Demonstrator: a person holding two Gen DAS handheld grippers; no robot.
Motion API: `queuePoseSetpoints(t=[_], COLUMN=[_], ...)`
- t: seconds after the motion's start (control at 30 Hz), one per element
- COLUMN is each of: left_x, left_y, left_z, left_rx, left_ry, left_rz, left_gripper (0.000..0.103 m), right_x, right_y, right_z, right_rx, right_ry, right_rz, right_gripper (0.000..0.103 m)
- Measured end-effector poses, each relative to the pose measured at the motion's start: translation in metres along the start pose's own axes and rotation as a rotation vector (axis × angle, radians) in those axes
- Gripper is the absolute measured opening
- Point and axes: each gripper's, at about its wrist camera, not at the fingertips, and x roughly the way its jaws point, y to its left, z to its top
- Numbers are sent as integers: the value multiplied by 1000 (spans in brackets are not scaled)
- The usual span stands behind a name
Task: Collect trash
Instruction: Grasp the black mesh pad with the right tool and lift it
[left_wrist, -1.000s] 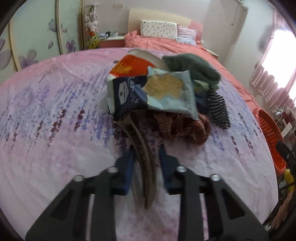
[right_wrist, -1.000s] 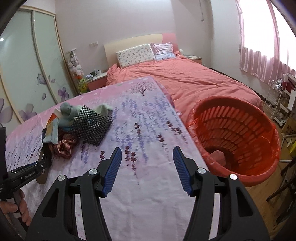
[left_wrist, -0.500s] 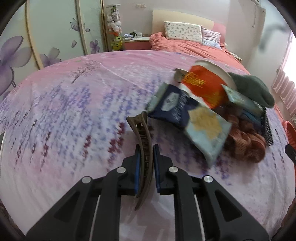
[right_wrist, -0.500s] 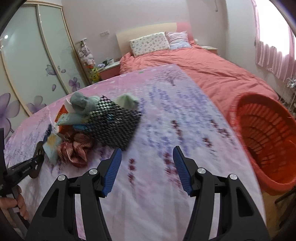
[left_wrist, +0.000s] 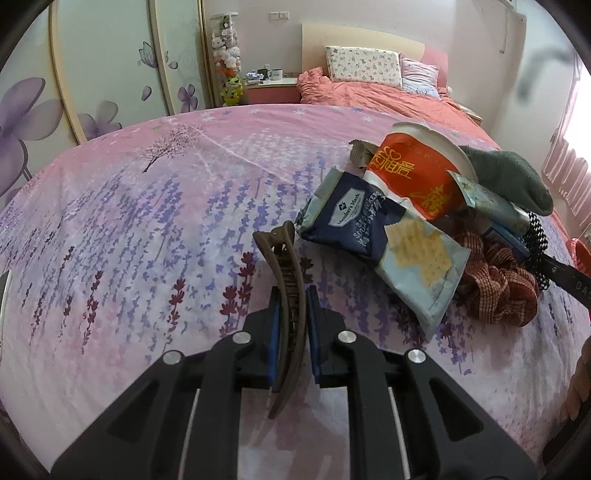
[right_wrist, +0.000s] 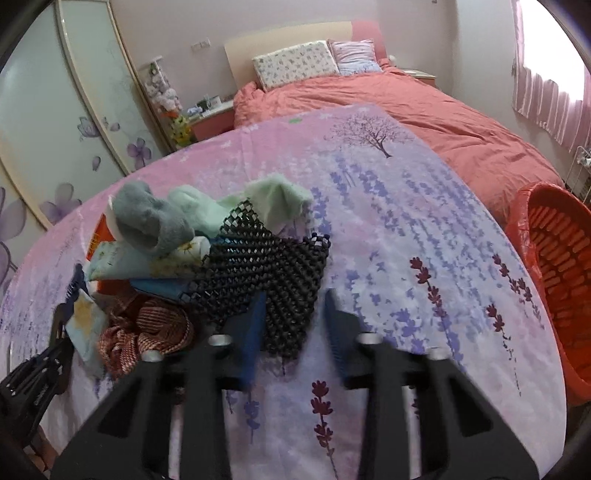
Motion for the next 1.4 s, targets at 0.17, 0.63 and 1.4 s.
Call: queuePoseSetpoints(t=[0.17, 0.63, 1.4], left_x=[0, 0, 3], left_y=[-1, -2, 14], left_z=[-1, -1, -3], left_rx=[-1, -10, -58], left_ry=[0, 0, -6], left_rz=[0, -8, -72], left_gripper=[15, 15, 16], right_x=[-13, -41, -17], right_y=[-18, -51, -37], right_z=[-10, -18, -10], right_rx=[29, 34, 0], right_ry=[-9, -57, 12], right_rz=[-13, -109, -172], right_gripper=[7, 54, 63])
